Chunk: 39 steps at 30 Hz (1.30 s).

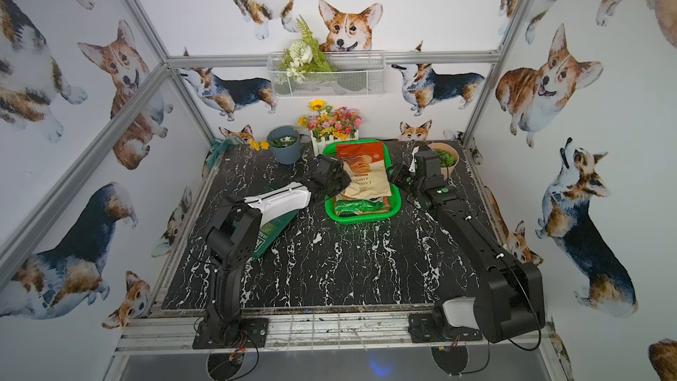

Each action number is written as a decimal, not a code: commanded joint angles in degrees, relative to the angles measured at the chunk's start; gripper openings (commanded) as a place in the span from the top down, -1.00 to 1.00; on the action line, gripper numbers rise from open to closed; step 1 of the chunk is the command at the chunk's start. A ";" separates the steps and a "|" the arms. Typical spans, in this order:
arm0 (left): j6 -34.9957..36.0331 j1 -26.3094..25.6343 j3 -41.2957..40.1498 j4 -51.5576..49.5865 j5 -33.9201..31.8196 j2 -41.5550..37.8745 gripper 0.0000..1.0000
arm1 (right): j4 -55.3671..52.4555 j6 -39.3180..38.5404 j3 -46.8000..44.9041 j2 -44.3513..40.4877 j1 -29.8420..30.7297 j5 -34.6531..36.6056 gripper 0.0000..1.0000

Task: Put the potato chips into the basket
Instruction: Place the potato chip in the basket.

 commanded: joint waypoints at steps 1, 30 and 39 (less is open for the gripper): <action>3.02 0.92 0.42 -2.82 -0.61 0.74 1.00 | -0.40 0.49 0.42 0.56 0.14 -1.97 -0.13; 11.15 2.42 3.30 -0.74 7.40 1.09 -0.13 | -6.39 -5.30 17.93 30.71 9.49 -2.36 -0.02; 16.74 3.04 10.49 -5.49 4.55 1.04 -0.13 | -7.24 -3.37 14.16 29.02 9.67 -0.81 -0.02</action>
